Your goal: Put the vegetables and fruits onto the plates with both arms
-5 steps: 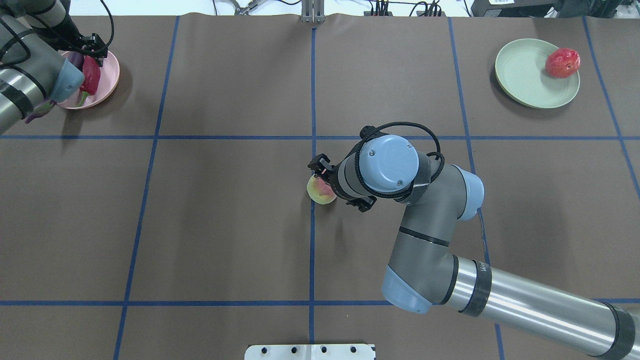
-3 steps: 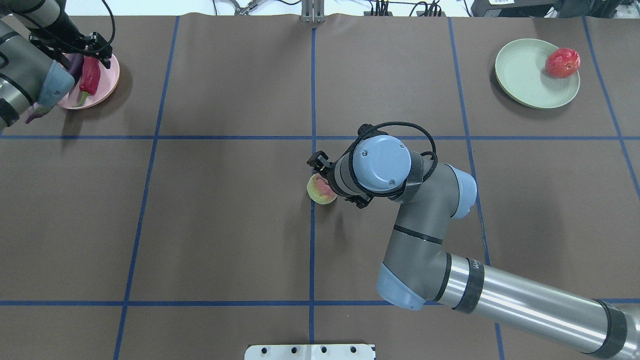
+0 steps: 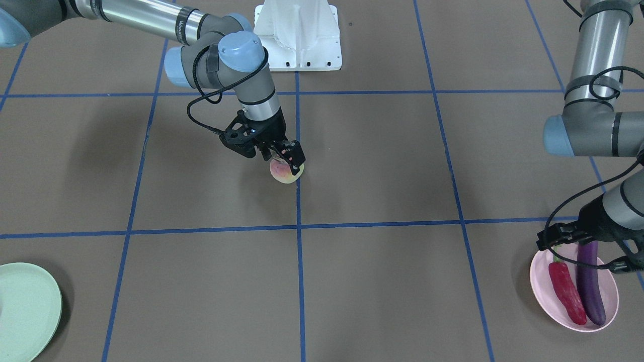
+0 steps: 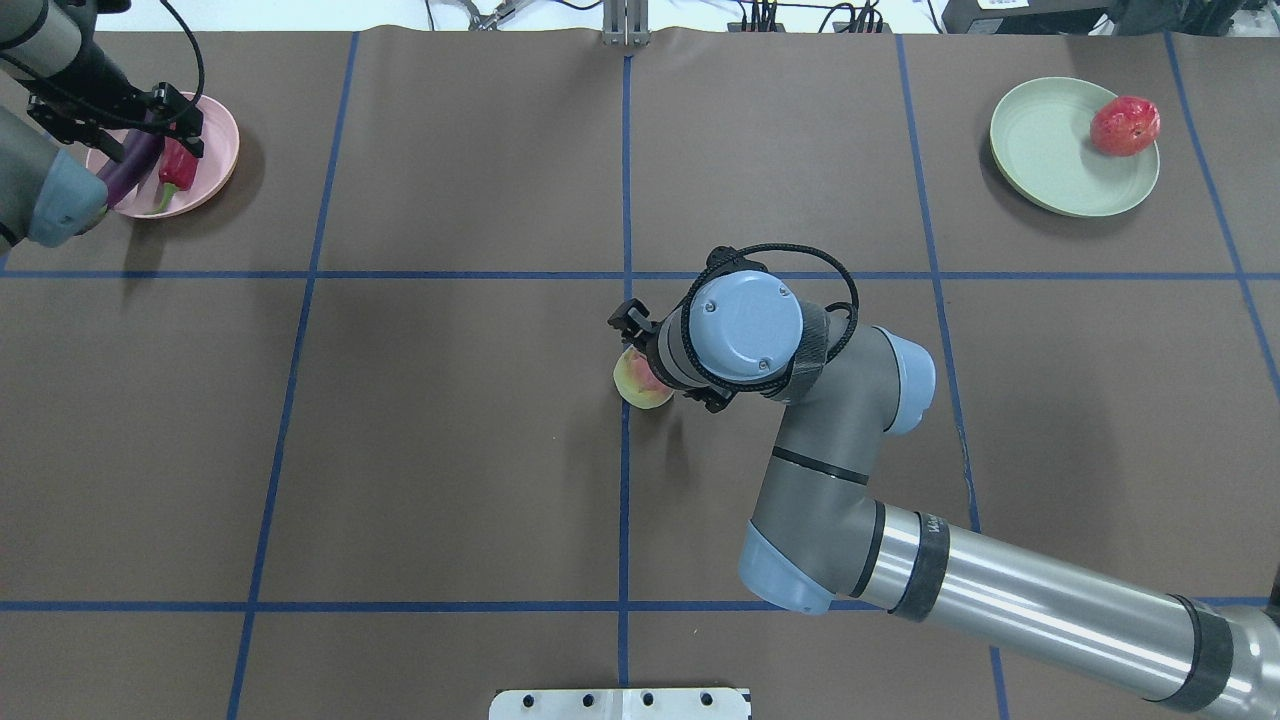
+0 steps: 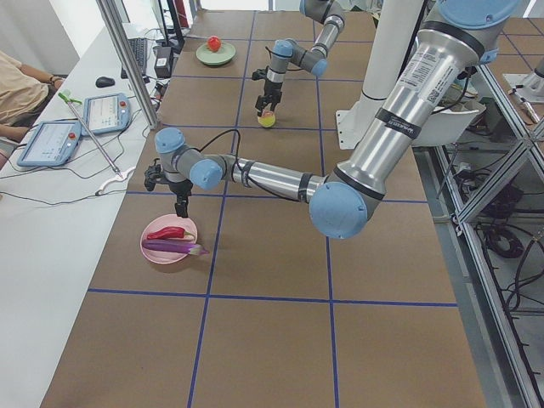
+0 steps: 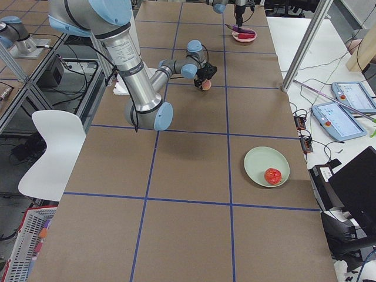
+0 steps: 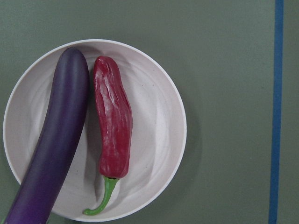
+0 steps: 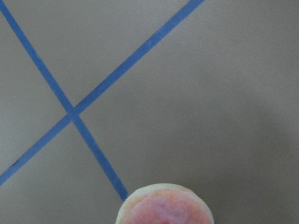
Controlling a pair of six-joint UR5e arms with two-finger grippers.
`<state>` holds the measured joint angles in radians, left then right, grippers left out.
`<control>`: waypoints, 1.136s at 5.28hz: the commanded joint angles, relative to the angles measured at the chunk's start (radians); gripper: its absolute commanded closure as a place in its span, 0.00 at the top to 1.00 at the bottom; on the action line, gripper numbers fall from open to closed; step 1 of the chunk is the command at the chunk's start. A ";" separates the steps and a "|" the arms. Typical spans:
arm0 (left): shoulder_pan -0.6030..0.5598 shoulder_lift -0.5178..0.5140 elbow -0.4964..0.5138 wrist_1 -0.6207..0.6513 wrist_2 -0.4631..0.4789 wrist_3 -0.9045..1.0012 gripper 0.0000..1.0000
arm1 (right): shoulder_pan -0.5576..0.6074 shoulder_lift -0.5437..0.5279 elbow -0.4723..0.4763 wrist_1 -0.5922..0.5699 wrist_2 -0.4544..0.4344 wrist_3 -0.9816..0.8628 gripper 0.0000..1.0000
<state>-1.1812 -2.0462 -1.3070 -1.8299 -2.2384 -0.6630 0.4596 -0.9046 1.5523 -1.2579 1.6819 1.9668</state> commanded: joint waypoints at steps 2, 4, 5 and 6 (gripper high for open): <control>-0.018 0.237 -0.357 0.089 -0.071 0.002 1.00 | -0.004 0.016 -0.069 0.062 -0.001 -0.002 0.99; -0.029 0.250 -0.371 0.089 -0.075 0.000 1.00 | -0.004 0.020 -0.072 0.069 0.002 0.004 0.01; -0.031 0.250 -0.380 0.089 -0.073 -0.001 1.00 | 0.043 -0.023 -0.019 0.063 0.050 -0.008 0.00; -0.031 0.248 -0.380 0.089 -0.073 -0.001 1.00 | 0.191 -0.084 0.021 0.058 0.158 -0.129 0.00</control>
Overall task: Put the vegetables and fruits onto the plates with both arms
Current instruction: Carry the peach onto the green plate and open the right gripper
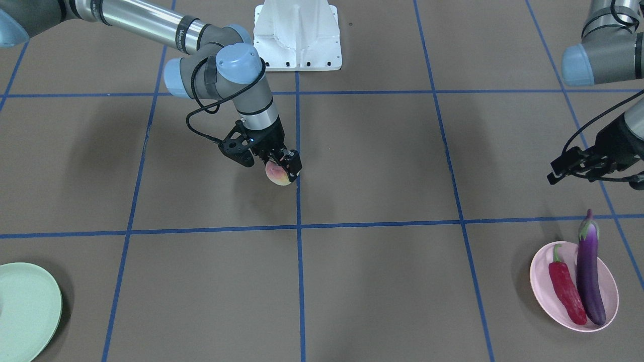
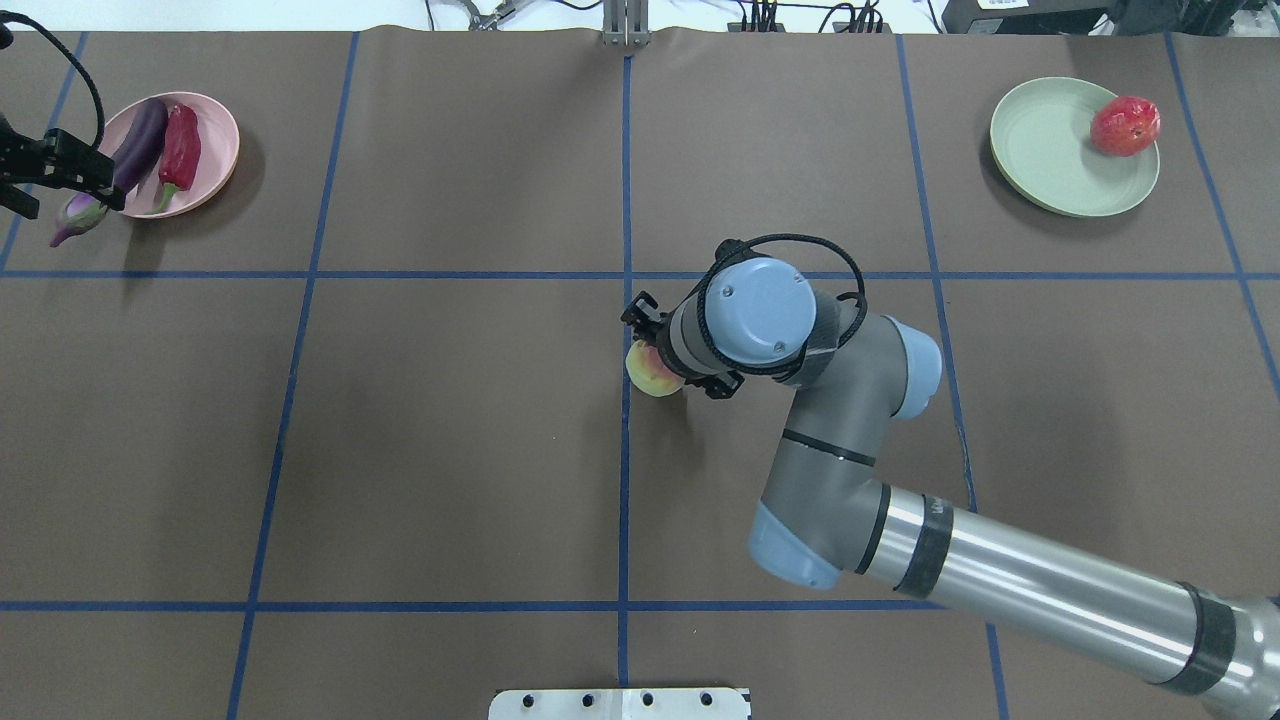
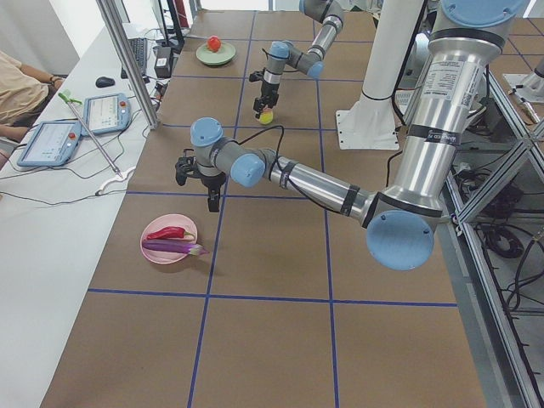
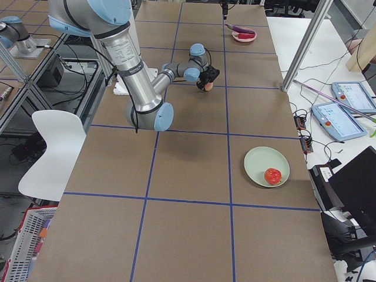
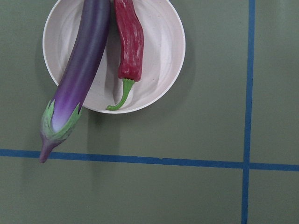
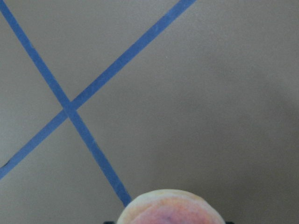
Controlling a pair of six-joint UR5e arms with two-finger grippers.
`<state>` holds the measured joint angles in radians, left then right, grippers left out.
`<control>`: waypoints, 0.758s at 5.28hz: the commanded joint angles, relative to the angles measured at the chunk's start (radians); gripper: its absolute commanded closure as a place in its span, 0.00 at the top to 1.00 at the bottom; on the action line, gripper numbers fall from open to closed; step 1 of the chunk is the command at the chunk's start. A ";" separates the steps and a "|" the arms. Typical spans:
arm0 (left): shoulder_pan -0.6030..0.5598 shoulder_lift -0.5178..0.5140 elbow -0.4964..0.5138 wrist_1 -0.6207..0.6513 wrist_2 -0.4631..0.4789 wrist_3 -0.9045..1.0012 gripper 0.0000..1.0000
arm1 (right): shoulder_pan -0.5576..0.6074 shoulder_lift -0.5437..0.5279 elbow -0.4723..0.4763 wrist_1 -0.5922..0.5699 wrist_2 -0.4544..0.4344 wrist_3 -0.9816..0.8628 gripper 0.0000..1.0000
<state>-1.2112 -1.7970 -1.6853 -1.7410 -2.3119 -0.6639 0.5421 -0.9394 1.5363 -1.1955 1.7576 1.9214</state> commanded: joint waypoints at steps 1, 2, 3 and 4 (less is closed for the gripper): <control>-0.001 -0.001 -0.002 0.000 0.002 -0.002 1.00 | 0.253 -0.115 0.021 -0.012 0.126 -0.337 0.00; 0.001 -0.001 -0.004 0.000 0.005 -0.003 1.00 | 0.360 -0.134 -0.070 -0.012 0.111 -0.492 0.00; 0.002 -0.001 -0.002 0.000 0.006 -0.003 1.00 | 0.478 -0.134 -0.178 -0.010 0.083 -0.645 0.00; 0.005 -0.008 -0.002 0.000 0.006 -0.032 1.00 | 0.572 -0.134 -0.297 0.000 0.038 -0.789 0.00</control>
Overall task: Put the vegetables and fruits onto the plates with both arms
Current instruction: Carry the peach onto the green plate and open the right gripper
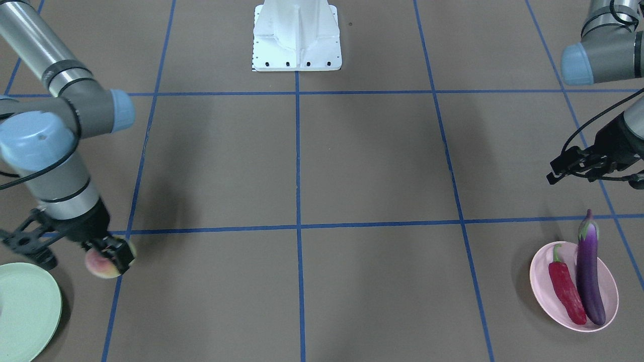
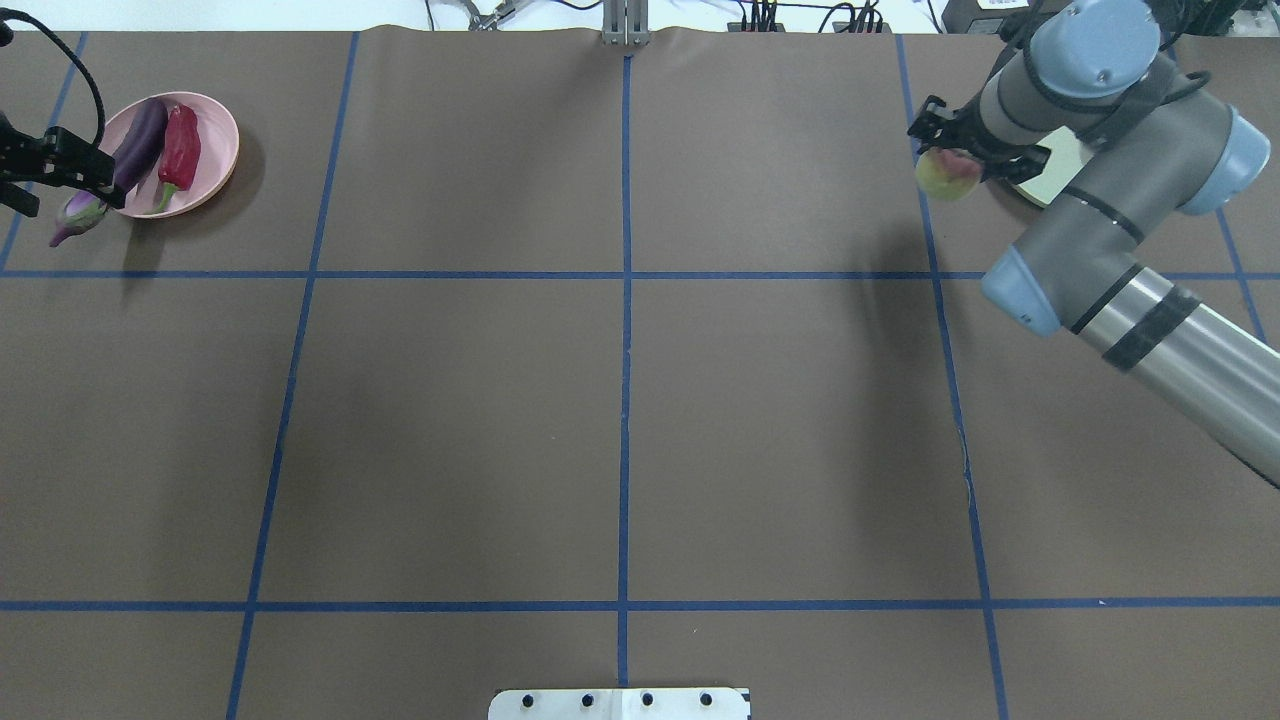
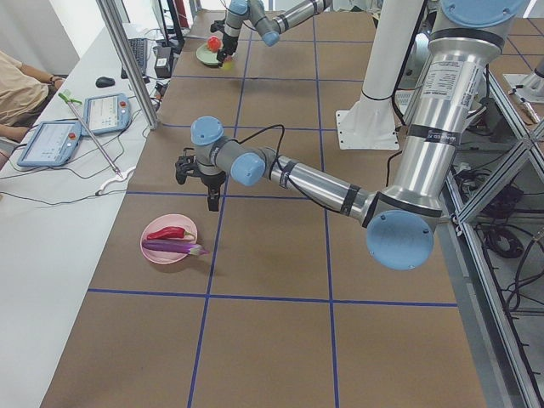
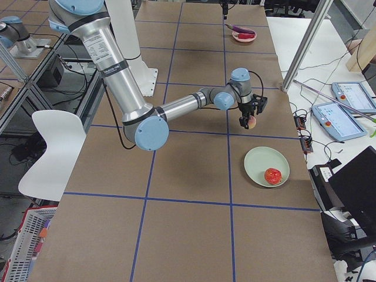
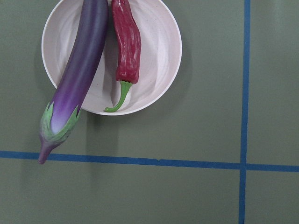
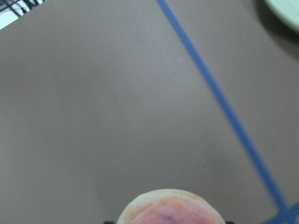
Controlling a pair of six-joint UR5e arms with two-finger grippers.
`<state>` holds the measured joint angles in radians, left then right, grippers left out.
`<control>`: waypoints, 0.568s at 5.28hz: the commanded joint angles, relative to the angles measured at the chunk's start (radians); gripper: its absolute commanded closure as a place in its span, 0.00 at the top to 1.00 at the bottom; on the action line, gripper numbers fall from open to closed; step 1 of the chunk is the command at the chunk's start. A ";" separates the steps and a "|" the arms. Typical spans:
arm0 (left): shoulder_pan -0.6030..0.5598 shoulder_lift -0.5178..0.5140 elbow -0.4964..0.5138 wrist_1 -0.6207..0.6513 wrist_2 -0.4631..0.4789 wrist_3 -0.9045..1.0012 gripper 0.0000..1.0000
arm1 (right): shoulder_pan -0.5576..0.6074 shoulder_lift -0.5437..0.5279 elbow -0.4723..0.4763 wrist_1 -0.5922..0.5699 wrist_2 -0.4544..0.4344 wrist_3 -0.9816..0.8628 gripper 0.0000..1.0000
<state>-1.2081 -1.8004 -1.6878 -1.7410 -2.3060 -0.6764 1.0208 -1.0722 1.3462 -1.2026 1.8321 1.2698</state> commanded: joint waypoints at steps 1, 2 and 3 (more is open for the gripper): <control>0.004 -0.010 0.000 0.000 0.000 -0.026 1.00 | 0.111 0.000 -0.160 0.014 -0.062 -0.150 0.00; 0.005 -0.016 0.009 0.000 0.002 -0.026 1.00 | 0.107 -0.008 -0.166 0.014 -0.056 -0.139 0.99; 0.005 -0.016 0.007 0.000 0.002 -0.026 1.00 | 0.064 -0.002 -0.167 0.015 -0.038 -0.092 1.00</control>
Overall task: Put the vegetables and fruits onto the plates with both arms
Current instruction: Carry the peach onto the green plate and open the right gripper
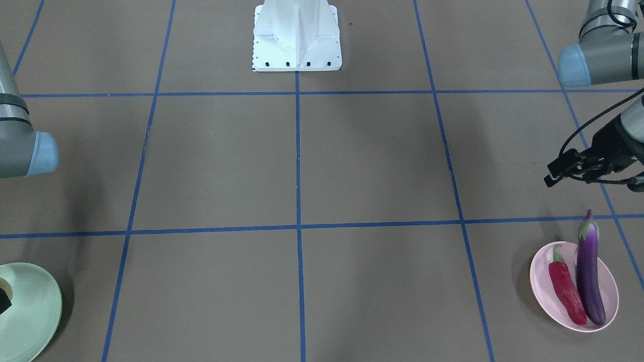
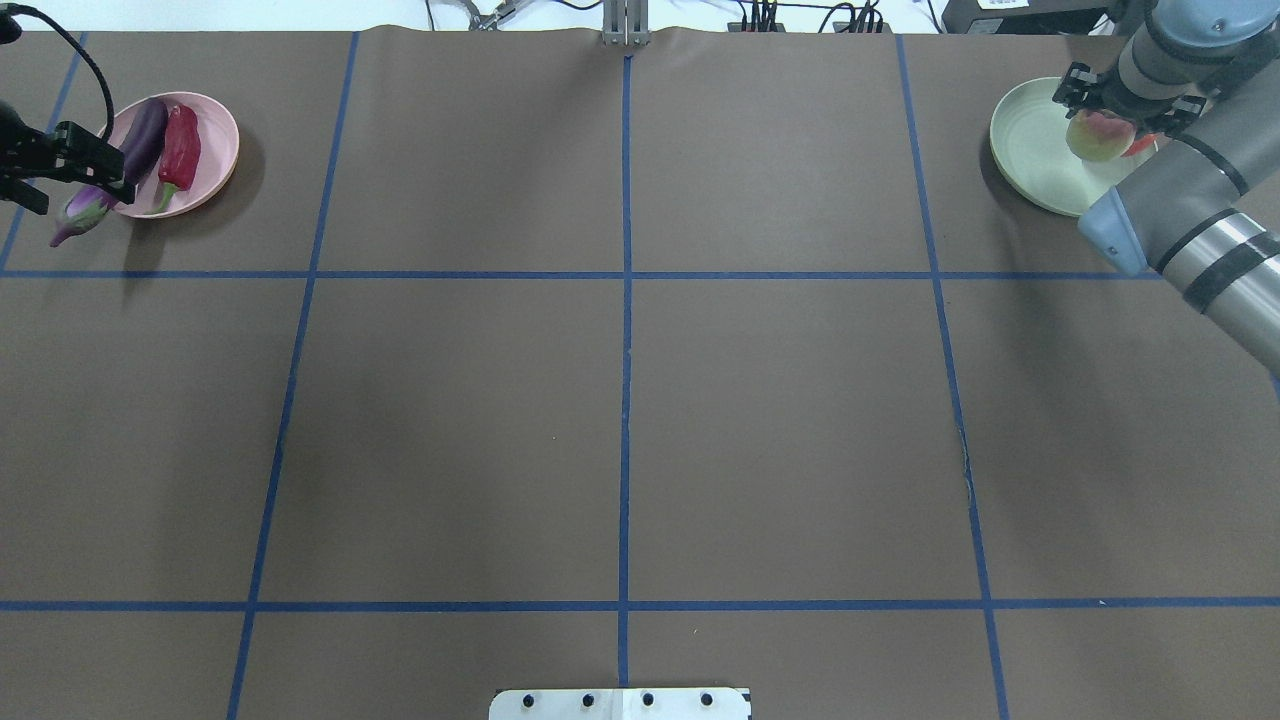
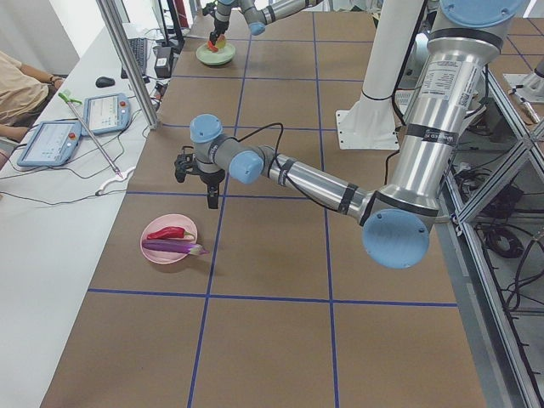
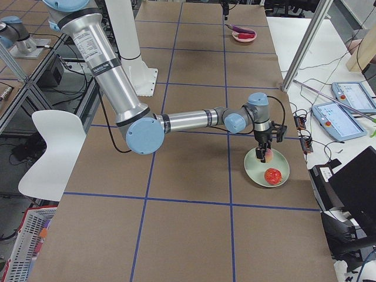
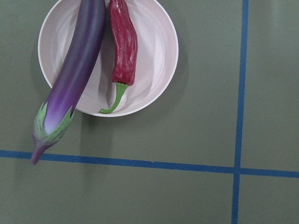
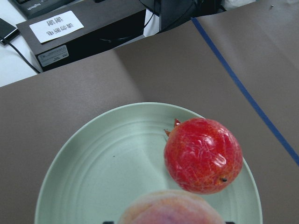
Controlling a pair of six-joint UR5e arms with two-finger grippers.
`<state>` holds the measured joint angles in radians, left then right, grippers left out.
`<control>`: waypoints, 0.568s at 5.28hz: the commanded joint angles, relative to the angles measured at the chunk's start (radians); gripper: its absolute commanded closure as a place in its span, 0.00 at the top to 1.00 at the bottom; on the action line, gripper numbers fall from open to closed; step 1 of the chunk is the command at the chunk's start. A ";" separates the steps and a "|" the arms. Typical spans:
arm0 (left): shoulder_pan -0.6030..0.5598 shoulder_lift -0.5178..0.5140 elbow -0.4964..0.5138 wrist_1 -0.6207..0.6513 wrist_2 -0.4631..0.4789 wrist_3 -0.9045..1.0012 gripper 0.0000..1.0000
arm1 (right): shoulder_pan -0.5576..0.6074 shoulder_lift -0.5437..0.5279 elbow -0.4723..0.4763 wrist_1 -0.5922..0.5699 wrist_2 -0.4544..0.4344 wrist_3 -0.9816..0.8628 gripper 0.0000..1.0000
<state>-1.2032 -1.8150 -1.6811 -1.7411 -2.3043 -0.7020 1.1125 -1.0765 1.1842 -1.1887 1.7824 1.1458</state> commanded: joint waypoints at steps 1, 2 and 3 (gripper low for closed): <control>-0.001 0.000 -0.002 0.000 0.000 -0.001 1.00 | -0.023 -0.002 0.026 0.000 0.090 0.019 1.00; -0.001 0.000 -0.002 0.000 0.000 0.001 1.00 | 0.002 -0.016 0.091 -0.002 0.229 -0.016 1.00; -0.009 0.008 -0.006 0.000 -0.001 0.018 1.00 | 0.016 -0.089 0.224 -0.015 0.324 -0.021 1.00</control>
<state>-1.2067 -1.8122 -1.6843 -1.7411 -2.3045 -0.6962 1.1152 -1.1143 1.3074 -1.1947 2.0149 1.1343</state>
